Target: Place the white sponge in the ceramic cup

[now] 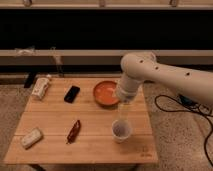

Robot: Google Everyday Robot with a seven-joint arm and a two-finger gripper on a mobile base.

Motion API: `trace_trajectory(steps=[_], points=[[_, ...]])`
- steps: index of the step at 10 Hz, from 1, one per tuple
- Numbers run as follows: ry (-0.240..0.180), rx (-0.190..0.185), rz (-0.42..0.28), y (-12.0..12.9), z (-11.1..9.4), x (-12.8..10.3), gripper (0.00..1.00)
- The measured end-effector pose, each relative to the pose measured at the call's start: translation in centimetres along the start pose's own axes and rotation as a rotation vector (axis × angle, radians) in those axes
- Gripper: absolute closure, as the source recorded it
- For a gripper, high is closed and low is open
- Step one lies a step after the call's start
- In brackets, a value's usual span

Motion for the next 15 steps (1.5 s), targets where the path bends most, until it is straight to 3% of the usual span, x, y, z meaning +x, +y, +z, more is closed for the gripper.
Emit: trace_trajectory(steps=[12,13,15], points=[[-0.005,0.0,-0.004,-0.1,0.0,-0.2,0.2],[-0.006,-0.004,-0.013,-0.2,-0.1,-0.7,0.2],[-0.008,-0.008,-0.059,-0.4,0.0,-3.9,0.2]])
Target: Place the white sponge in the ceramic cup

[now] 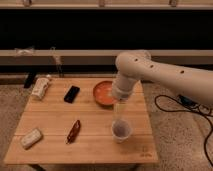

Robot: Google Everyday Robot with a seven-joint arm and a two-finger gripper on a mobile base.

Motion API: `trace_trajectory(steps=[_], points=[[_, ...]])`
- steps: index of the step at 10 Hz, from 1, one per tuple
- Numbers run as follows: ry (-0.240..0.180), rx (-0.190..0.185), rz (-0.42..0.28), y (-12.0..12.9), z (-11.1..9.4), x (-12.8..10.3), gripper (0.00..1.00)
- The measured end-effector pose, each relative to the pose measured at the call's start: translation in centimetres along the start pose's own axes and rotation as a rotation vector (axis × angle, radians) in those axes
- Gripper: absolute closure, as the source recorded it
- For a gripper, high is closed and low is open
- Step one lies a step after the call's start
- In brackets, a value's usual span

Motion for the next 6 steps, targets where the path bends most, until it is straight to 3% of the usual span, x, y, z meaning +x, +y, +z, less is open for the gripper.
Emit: trace_trajectory(steps=[3,6], points=[[0.004,0.002,-0.107,1.5,1.1,-7.8,0.2],[0.02,0.009,-0.245,3.3,3.7,-16.3,0.2]])
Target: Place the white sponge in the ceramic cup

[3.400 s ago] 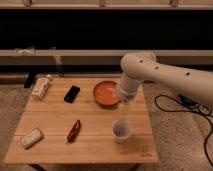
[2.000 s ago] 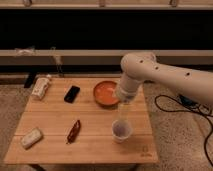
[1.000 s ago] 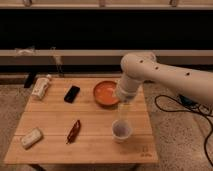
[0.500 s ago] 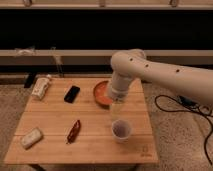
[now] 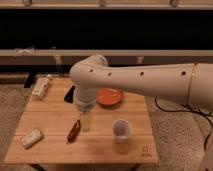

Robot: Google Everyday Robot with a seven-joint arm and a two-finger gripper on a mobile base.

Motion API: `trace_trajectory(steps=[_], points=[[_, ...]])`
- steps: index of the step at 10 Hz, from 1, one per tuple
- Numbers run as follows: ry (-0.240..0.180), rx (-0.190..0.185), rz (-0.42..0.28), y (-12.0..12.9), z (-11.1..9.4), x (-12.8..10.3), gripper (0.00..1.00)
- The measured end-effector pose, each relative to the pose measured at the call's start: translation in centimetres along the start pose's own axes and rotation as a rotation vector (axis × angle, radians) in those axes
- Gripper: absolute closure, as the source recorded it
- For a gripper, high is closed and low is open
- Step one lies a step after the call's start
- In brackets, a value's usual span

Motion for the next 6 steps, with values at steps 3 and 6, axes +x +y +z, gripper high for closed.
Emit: trace_trajectory(steps=[3,6], points=[[0.004,0.005,-0.135,-0.6,3.1,-7.8,0.2],[0.023,-0.018,-0.24,-2.1,8.1,-13.2,0.2]])
